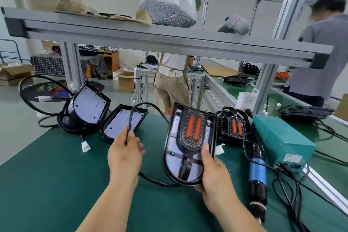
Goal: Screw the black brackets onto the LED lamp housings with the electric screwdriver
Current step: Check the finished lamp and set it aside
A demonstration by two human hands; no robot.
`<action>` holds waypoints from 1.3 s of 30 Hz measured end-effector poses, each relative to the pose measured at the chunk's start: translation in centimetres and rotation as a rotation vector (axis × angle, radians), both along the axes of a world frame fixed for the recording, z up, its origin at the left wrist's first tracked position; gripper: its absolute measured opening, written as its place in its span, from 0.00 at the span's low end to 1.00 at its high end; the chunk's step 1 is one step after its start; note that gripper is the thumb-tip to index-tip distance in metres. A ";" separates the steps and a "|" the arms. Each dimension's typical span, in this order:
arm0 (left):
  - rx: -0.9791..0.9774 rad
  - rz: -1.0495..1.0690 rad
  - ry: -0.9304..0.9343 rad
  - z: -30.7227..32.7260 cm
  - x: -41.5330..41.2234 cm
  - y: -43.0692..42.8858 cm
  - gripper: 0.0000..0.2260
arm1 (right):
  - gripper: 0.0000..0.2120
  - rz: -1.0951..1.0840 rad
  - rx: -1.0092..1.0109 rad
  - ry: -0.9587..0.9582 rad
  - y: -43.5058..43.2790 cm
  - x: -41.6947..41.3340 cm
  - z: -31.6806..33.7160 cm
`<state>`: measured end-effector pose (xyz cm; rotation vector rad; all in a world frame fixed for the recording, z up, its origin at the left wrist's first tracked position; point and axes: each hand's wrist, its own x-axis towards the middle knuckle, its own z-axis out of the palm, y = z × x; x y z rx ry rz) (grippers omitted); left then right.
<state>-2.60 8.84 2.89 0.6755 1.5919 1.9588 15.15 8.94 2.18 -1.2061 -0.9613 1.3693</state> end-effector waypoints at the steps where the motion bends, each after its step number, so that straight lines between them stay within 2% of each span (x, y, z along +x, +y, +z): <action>1: -0.049 -0.041 -0.018 -0.1 -0.4 -0.2 0.14 | 0.19 0.006 -0.027 0.098 0.1 0.0 0.2; 2: -0.122 -0.084 0.015 -0.3 -0.7 -0.3 0.17 | 0.20 0.021 -0.032 0.179 0.3 0.1 0.4; 4: -0.282 -0.132 0.210 -0.8 -1.2 -0.5 0.21 | 0.24 0.049 -0.013 0.258 0.4 0.4 0.7; 6: -0.418 -0.104 0.498 -0.8 -1.0 -0.8 0.27 | 0.28 0.080 0.004 0.268 0.5 0.6 0.8; 9: -0.475 -0.069 0.811 -0.1 0.1 -1.1 0.35 | 0.30 0.146 0.050 0.248 0.4 0.7 0.7; 12: -0.545 -0.101 0.994 0.1 0.6 -1.2 0.42 | 0.30 0.236 0.104 0.206 0.0 0.5 0.6; 14: -0.541 -0.096 1.027 0.1 0.3 -1.2 0.43 | 0.26 0.311 0.133 0.190 -0.3 0.4 0.6; 16: -0.542 -0.067 0.977 0.2 -0.4 -1.2 0.41 | 0.23 0.362 0.149 0.200 -0.5 0.3 0.5; 19: -0.582 -0.051 0.967 0.0 -1.9 -1.1 0.24 | 0.21 0.361 0.177 0.227 -0.7 0.1 0.7; 21: -0.491 -0.070 0.943 -0.2 -2.4 -1.0 0.14 | 0.21 0.294 0.185 0.203 -0.9 -0.2 1.0; 23: -0.363 -0.119 0.865 -0.3 -2.0 -0.8 0.11 | 0.20 0.196 0.167 0.147 -1.1 -0.4 1.3; 25: -0.308 -0.254 0.627 -0.3 -0.8 -0.4 0.11 | 0.20 0.074 0.175 0.056 -1.0 -0.5 1.4; 28: -0.218 -0.595 -0.011 0.6 1.1 -0.8 0.16 | 0.17 -0.103 0.260 -0.112 -0.6 0.0 1.7; 30: -0.118 -0.793 -0.198 0.9 1.5 -1.0 0.24 | 0.17 -0.161 0.301 -0.262 -0.4 0.3 1.7; 31: -0.065 -0.865 -0.203 0.9 1.6 -1.2 0.27 | 0.17 -0.165 0.316 -0.328 -0.5 0.4 1.5; 33: 0.013 -0.943 -0.176 0.8 2.0 -1.4 0.23 | 0.15 -0.134 0.321 -0.414 -0.5 0.2 1.2; 35: 0.026 -0.890 -0.144 0.3 2.6 -1.4 0.20 | 0.12 -0.087 0.301 -0.417 -0.4 -0.1 0.8; 37: 0.021 -0.807 -0.138 0.1 2.7 -1.2 0.15 | 0.11 0.011 0.253 -0.245 -0.7 -0.2 0.8; 39: 0.029 -0.723 -0.148 0.3 2.3 -0.9 0.11 | 0.20 0.174 0.179 -0.052 -0.9 -0.3 1.0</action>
